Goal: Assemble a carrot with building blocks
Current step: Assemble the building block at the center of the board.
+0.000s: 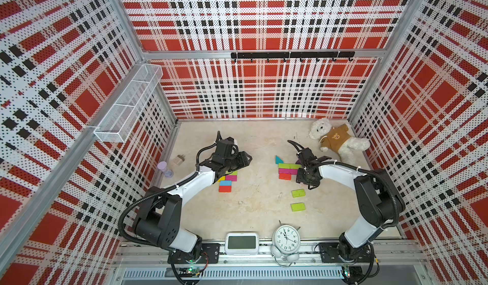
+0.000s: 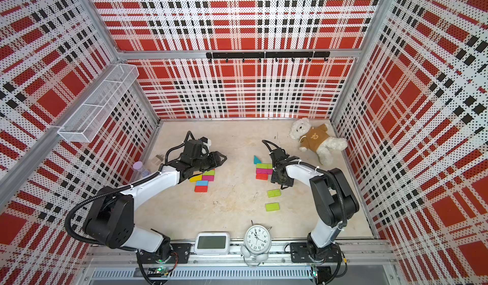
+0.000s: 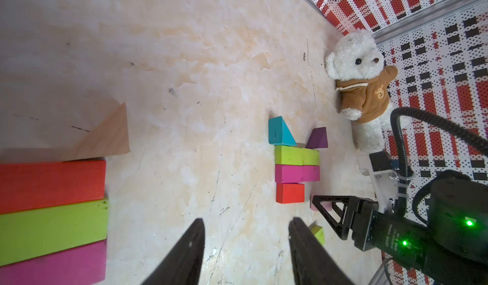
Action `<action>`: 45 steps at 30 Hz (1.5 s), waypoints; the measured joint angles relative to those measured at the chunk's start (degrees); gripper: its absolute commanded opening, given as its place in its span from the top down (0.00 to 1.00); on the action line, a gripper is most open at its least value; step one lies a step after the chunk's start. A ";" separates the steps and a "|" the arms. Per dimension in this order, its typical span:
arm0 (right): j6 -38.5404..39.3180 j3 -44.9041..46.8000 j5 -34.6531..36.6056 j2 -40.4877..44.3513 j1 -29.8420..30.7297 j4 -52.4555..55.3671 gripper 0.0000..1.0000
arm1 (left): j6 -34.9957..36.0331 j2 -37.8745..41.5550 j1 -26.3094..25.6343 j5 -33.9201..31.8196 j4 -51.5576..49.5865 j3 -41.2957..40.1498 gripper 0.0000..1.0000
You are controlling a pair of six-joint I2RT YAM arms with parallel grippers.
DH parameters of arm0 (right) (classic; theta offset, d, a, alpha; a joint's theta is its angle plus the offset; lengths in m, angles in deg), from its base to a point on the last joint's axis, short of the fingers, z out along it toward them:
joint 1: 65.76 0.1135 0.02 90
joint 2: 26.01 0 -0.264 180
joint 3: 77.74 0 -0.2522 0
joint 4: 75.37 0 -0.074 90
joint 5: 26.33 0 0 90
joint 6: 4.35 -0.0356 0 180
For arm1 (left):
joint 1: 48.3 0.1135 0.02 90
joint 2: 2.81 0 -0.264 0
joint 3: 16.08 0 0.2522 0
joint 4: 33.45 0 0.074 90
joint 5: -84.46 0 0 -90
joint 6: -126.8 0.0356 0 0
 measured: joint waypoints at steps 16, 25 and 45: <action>0.02 -4.66 -1.03 -3.61 2.38 -0.31 0.40 | -0.02 -0.33 -0.59 -0.07 0.00 0.59 0.45; 0.02 -4.79 -1.03 -3.61 2.38 -0.35 0.29 | -0.04 -0.33 -0.66 -0.07 0.00 0.59 0.45; -0.09 -1.49 -0.31 10.80 1.55 0.22 0.56 | 0.11 -7.28 -7.45 -0.39 0.02 3.65 0.72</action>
